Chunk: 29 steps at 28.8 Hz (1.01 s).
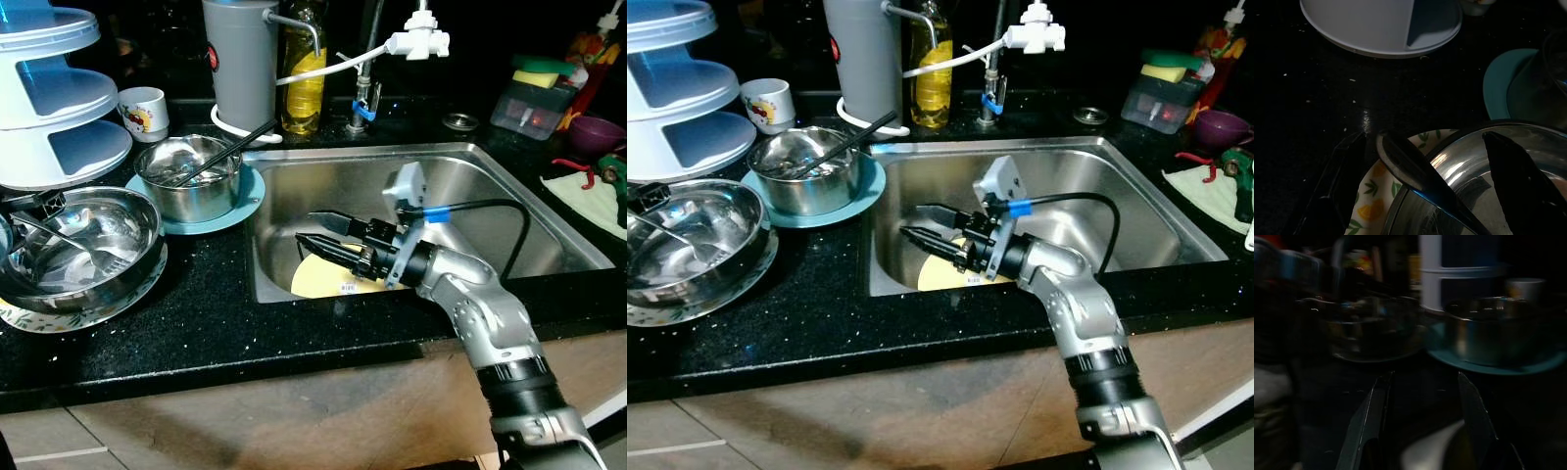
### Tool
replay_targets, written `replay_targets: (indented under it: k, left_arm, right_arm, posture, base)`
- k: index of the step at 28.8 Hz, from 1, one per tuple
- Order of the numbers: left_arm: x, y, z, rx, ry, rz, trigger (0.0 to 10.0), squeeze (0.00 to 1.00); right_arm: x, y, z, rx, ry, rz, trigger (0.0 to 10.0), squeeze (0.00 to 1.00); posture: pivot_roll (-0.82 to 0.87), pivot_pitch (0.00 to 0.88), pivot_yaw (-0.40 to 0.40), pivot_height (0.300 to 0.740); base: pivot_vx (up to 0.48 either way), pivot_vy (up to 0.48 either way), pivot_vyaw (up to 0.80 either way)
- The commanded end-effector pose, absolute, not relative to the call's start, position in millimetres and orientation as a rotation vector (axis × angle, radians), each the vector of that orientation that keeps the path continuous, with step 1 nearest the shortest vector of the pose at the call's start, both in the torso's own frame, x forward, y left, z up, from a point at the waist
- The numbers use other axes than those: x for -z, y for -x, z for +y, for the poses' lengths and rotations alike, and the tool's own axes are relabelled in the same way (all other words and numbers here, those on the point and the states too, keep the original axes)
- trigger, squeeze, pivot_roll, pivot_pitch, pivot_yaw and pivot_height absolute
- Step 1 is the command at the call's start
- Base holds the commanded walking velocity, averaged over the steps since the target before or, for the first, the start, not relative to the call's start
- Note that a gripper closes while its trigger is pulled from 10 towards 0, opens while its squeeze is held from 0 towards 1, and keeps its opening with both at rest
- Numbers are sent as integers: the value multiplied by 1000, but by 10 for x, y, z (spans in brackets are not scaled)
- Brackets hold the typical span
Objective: Kitchen organization
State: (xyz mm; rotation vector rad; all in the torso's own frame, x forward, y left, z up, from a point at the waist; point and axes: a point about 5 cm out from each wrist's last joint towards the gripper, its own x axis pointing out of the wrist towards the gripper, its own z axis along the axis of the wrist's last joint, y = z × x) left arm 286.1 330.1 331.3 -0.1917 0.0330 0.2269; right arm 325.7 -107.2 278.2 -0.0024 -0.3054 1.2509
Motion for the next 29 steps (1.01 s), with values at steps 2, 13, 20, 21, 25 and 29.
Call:
replay_targets:
  k: [2,13,20,21,25,29]
  left_arm:
    - [-3262,-2861,3344,-245,221,37,10000,0]
    - [-3266,-2903,3334,-239,237,18,0,0]
    - [-3313,-2906,3362,-259,248,-27,0,0]
    - [-3328,-2902,3371,-263,247,-39,0,0]
    - [-3377,-2891,3389,-274,244,-79,0,0]
    - [-3395,-2886,3397,-279,242,-94,0,0]
  right_arm:
    - [-2830,-3160,-1062,-1320,-45,-337,10000,0]
    - [-2891,-3027,-1064,-1403,-111,-343,10000,0]
    - [-2909,-2990,-1071,-1412,-122,-341,10000,0]
    - [-2913,-2987,-1071,-1412,-123,-342,10000,0]
    - [-2926,-2988,-1078,-1412,-122,-346,10000,0]
    - [-2930,-2989,-1080,-1409,-121,-347,10000,0]
  posture:
    - [49,205,-39,740]
    - [50,194,-34,740]
    - [49,183,-34,740]
    - [49,183,-34,740]
    - [49,185,-36,740]
    - [50,190,-36,740]
  base:
    - [0,0,0]
    - [0,0,0]
    - [0,0,0]
    - [0,0,0]
    - [0,0,0]
    - [0,0,0]
